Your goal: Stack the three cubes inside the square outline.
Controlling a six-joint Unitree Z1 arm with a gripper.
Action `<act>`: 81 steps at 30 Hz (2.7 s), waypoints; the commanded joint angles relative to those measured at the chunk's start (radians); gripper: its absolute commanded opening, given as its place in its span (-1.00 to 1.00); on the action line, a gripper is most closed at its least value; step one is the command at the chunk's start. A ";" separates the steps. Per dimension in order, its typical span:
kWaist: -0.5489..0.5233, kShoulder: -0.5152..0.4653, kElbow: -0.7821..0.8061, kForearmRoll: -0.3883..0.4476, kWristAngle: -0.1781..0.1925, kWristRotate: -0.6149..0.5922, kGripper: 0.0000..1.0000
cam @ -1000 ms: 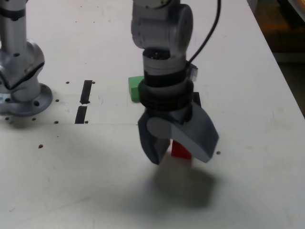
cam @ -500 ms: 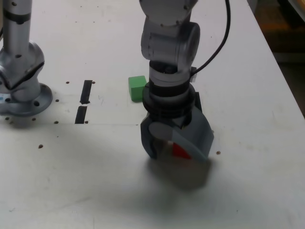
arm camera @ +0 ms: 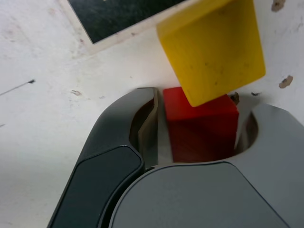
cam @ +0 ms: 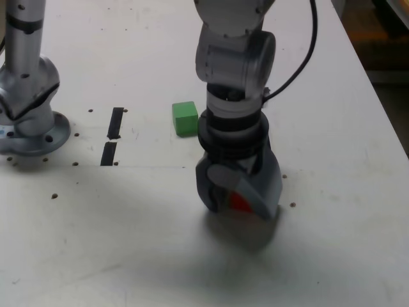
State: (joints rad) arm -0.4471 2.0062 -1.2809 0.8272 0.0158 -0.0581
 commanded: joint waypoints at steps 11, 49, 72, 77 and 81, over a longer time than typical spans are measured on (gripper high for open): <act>-0.038 -0.018 0.008 0.021 0.000 -0.004 -0.66; 0.149 -0.079 0.017 0.268 0.057 0.060 -0.66; 0.092 -0.046 -0.136 0.223 0.052 0.084 -0.66; 0.153 -0.099 -0.098 0.247 0.057 0.065 -0.65; 0.189 -0.101 -0.084 0.222 0.043 0.061 -0.65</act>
State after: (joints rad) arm -0.2699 1.9127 -1.3663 1.0605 0.0635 0.0044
